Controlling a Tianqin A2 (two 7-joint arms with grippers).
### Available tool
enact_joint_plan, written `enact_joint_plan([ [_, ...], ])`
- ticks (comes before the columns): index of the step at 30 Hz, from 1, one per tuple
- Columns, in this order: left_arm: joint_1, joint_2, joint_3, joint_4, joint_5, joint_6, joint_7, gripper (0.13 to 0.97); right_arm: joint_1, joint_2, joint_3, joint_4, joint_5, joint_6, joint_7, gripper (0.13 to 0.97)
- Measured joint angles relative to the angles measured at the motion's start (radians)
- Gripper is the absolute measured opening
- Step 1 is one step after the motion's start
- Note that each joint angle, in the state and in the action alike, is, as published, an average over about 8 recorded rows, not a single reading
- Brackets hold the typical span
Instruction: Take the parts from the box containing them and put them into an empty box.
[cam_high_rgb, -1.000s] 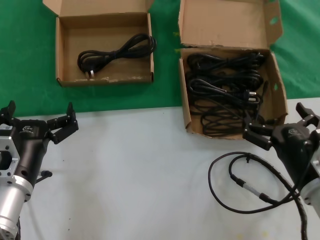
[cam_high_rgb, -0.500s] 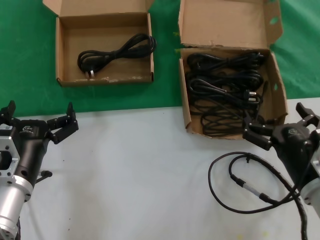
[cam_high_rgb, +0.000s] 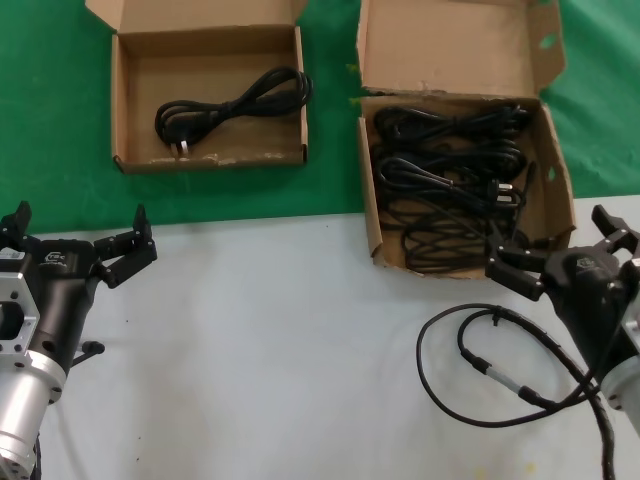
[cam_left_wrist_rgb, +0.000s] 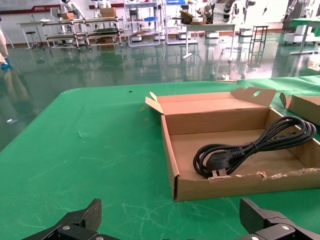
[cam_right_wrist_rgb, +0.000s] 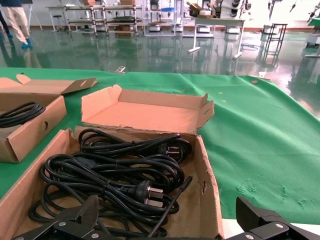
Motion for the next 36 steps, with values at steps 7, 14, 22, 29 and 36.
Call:
enact_joint_plan([
  [7, 0.0, 0.0, 0.0, 0.0, 0.0, 0.0, 0.0, 0.966, 0.0, 0.0, 0.0, 0.0, 0.0, 0.0, 0.0, 0.966],
  [14, 0.0, 0.0, 0.0, 0.0, 0.0, 0.0, 0.0, 0.966, 0.0, 0.0, 0.0, 0.0, 0.0, 0.0, 0.0, 0.966],
  [22, 0.0, 0.0, 0.0, 0.0, 0.0, 0.0, 0.0, 0.966, 0.0, 0.0, 0.0, 0.0, 0.0, 0.0, 0.0, 0.966],
  [29, 0.0, 0.0, 0.0, 0.0, 0.0, 0.0, 0.0, 0.966, 0.0, 0.0, 0.0, 0.0, 0.0, 0.0, 0.0, 0.966],
  [36, 0.0, 0.0, 0.0, 0.0, 0.0, 0.0, 0.0, 0.966, 0.0, 0.0, 0.0, 0.0, 0.0, 0.0, 0.0, 0.966],
])
